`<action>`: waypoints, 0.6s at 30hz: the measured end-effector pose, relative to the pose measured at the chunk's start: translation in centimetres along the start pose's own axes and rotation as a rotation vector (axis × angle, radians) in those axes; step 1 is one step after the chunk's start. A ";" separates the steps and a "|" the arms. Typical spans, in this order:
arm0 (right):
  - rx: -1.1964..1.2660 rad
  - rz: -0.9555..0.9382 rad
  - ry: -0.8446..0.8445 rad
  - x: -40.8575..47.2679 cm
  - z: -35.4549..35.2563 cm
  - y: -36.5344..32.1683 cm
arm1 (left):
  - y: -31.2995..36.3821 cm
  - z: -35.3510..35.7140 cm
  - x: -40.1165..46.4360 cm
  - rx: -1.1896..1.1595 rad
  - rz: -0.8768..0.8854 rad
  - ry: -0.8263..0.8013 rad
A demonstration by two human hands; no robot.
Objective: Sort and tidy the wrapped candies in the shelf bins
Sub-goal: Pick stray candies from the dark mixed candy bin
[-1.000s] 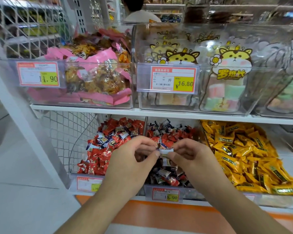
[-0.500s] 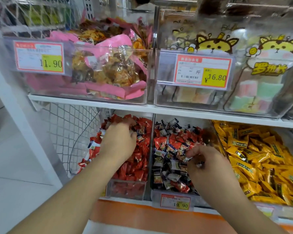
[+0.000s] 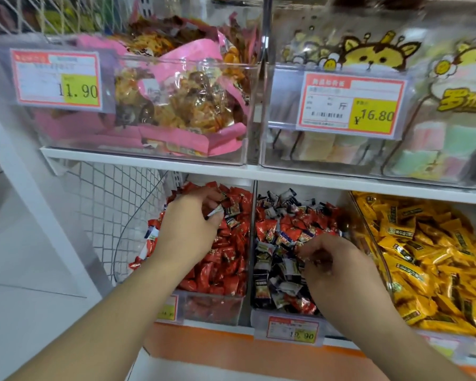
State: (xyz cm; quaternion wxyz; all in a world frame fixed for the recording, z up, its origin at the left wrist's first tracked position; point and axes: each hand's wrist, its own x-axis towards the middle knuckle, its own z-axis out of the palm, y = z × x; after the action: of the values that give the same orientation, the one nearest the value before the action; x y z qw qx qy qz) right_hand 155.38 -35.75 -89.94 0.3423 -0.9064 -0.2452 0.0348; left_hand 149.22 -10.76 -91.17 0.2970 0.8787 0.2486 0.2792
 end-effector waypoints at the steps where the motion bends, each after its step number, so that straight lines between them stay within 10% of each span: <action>1: -0.008 -0.013 0.008 -0.1 -0.2 -0.1 | 0.5 -0.4 -0.3 -0.017 0.008 0.004; 18: 0.469 -0.038 -0.166 -2.1 -2.8 -2.4 | 8.5 -3.3 -8.3 -0.465 0.003 -0.357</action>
State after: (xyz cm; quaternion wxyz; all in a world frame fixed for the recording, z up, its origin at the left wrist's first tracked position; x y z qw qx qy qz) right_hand 153.18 -36.91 -86.46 0.5226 -0.7914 -0.2746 0.1590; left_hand 143.46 -20.41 -86.20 0.5289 0.8227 0.1203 0.1703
